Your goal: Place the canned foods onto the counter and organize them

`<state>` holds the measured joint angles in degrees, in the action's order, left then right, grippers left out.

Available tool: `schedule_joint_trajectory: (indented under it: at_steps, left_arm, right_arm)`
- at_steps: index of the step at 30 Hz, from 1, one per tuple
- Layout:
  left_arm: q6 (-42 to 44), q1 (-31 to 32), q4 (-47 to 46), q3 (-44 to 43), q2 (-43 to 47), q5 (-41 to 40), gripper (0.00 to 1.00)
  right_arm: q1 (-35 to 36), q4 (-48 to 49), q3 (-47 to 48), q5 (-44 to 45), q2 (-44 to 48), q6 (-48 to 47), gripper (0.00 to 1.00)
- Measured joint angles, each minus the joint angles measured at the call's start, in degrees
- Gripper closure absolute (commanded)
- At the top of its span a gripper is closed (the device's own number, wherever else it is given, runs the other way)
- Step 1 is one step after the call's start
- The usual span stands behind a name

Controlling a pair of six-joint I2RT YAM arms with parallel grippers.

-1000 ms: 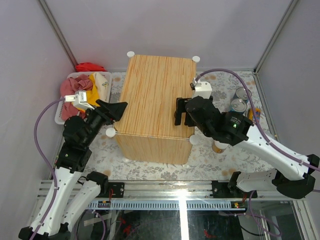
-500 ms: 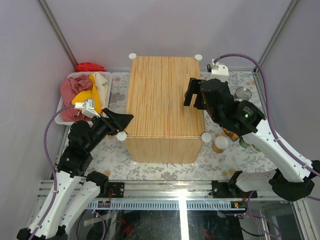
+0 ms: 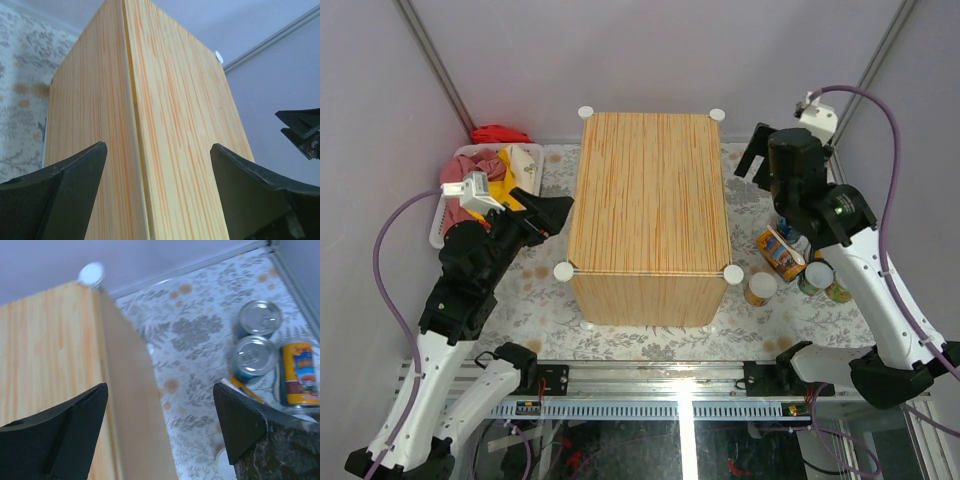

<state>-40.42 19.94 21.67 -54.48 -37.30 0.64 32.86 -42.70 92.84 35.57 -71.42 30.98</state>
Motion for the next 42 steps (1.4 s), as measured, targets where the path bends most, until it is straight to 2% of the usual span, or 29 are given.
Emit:
schedule_joint_trajectory:
  at_steps: [5,8,13,17,25,42]
  left_arm:
    - [1.8,0.0,-2.1,-4.2,-4.6,-1.8,0.11]
    - [2.5,0.0,-3.2,-5.6,-6.6,-2.1,0.09]
    - [3.7,0.0,-4.5,-6.8,-9.1,-1.8,0.04]
    - [5.3,0.0,-6.3,-7.7,-10.4,-1.0,0.00]
    - [9.5,0.0,-8.1,-9.1,-11.2,-1.2,0.00]
    - [11.0,0.0,-10.6,-7.4,-10.2,-1.6,0.00]
  right_arm:
    - [-13.4,0.9,0.1,-2.3,-1.6,1.3,0.00]
    - [-21.8,1.8,-1.3,-3.8,-4.3,3.5,0.01]
    - [-29.2,1.9,-3.6,-5.8,-11.3,5.7,0.01]
    - [-32.0,2.3,-3.0,-7.6,-17.8,6.4,0.01]
    - [-35.0,2.8,0.7,-8.6,-28.3,6.0,0.01]
    - [-35.8,4.7,0.6,-8.0,-35.8,3.2,0.01]
